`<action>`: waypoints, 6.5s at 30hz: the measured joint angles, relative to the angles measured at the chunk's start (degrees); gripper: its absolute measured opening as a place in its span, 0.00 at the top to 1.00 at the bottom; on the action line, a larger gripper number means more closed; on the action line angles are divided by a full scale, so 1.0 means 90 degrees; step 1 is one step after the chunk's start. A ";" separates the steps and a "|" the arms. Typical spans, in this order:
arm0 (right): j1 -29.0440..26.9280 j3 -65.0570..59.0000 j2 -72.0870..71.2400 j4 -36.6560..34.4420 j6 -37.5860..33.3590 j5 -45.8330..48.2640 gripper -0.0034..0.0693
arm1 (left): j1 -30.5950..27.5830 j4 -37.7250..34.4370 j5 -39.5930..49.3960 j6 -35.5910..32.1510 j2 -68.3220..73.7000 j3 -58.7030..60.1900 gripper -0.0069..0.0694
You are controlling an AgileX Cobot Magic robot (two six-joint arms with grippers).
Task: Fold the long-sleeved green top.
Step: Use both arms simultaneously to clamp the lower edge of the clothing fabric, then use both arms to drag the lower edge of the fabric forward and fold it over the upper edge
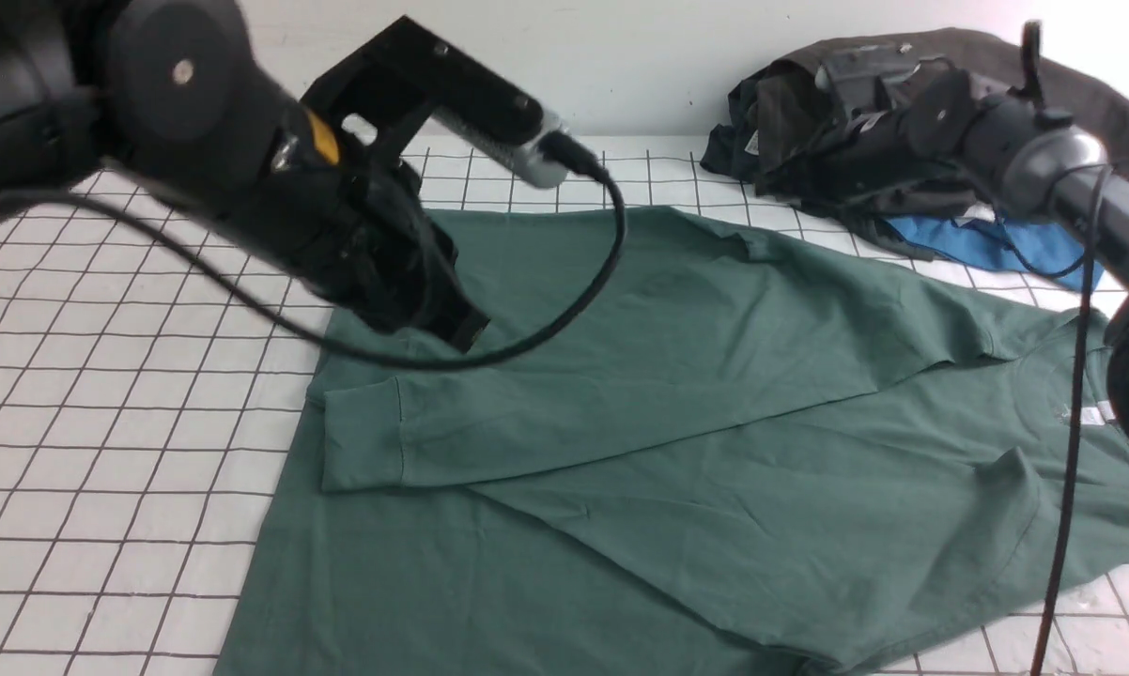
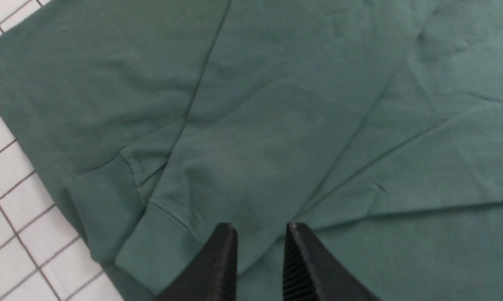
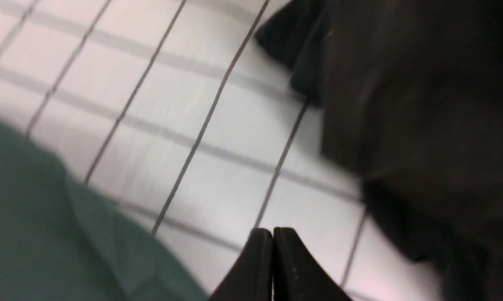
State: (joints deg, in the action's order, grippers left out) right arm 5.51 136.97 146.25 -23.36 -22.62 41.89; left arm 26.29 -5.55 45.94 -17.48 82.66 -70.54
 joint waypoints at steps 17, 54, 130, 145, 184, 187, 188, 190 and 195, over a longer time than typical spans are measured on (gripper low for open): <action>0.0451 0.0260 -0.2323 -0.0385 -0.0374 0.3345 0.88 | 0.0161 0.1357 -0.0328 -0.3380 -0.0530 0.3705 0.25; 0.0900 -0.6410 -0.6885 0.0382 -0.3460 0.2706 0.85 | 0.0182 0.2354 -0.0543 0.0079 -0.0924 0.3604 0.92; 0.0249 -1.1891 -0.9027 0.4558 -0.0699 -0.0359 0.92 | 0.0182 0.2073 -0.0383 0.0859 -0.1938 0.3411 0.91; 0.0326 -1.1278 -0.6549 0.5200 -0.0424 -0.1821 0.38 | 0.0182 0.2045 -0.0396 0.0874 -0.1938 0.3411 0.91; 0.0111 -0.5838 -0.4440 0.5326 0.1534 -0.0762 0.96 | -0.1118 0.4349 -0.1545 0.5029 0.1408 -0.1351 0.91; 0.0111 -0.5046 -0.3640 0.5138 0.1792 -0.0666 0.96 | -0.1333 0.4349 -0.1565 0.5049 0.2551 -0.2420 0.90; 0.0111 -0.4754 -0.3341 0.5113 0.1978 -0.0606 0.96 | -0.1404 0.4349 -0.1565 0.5049 0.3010 -0.2865 0.88; 0.0117 -0.4195 -0.2786 0.5063 0.2453 -0.0411 0.94 | -0.1527 0.4341 -0.1431 0.5049 0.3929 -0.3826 0.80; 0.0129 -0.3232 -0.2042 0.4991 0.3133 0.0479 0.83 | -0.1625 0.4320 -0.0285 0.4828 0.5618 -0.5875 0.54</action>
State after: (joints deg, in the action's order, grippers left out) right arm 6.68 107.88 127.87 21.55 5.58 46.20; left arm 11.67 33.33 43.38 25.97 133.23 -123.41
